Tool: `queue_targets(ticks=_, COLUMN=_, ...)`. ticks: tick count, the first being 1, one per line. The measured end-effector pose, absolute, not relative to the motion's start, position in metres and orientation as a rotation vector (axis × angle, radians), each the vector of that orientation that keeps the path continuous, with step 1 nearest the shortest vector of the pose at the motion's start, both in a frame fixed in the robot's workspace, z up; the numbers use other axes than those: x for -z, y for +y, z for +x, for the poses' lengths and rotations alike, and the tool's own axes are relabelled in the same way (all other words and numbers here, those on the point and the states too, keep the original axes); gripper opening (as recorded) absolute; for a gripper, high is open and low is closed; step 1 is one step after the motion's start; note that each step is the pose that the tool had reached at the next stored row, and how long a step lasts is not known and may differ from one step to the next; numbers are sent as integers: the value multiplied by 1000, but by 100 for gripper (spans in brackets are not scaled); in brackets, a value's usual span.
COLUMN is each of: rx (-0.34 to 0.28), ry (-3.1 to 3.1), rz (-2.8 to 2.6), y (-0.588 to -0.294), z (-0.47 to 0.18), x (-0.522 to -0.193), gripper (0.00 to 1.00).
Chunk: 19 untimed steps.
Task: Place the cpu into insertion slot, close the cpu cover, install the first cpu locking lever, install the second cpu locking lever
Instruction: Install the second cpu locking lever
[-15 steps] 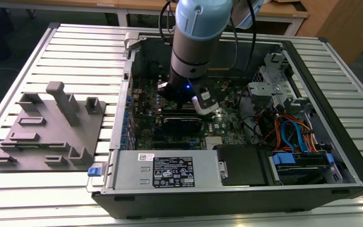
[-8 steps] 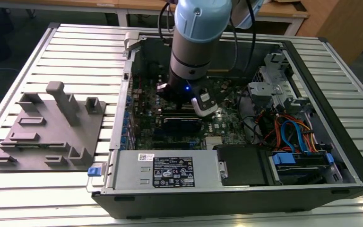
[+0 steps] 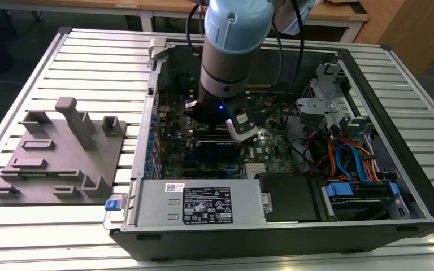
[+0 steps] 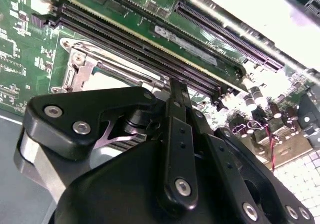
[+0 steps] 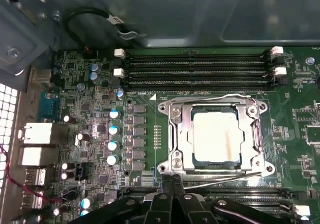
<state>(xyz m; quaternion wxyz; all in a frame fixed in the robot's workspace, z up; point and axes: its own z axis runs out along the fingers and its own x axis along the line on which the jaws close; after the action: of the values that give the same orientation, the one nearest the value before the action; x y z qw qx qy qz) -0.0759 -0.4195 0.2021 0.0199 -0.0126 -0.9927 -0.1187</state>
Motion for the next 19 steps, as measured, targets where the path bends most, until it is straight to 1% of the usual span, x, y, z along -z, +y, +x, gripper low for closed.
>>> queue_targets(ticks=5, rx=376, ry=-3079, rz=-46, y=-425, z=-76, x=-202, gripper=10)
queue_targets(ticks=12, rx=408, ry=-3075, rz=-46, y=-425, z=-76, x=-199, gripper=10)
queue_targets(ticks=19, rx=423, ry=-3073, rz=-46, y=-425, z=-76, x=-199, gripper=10)
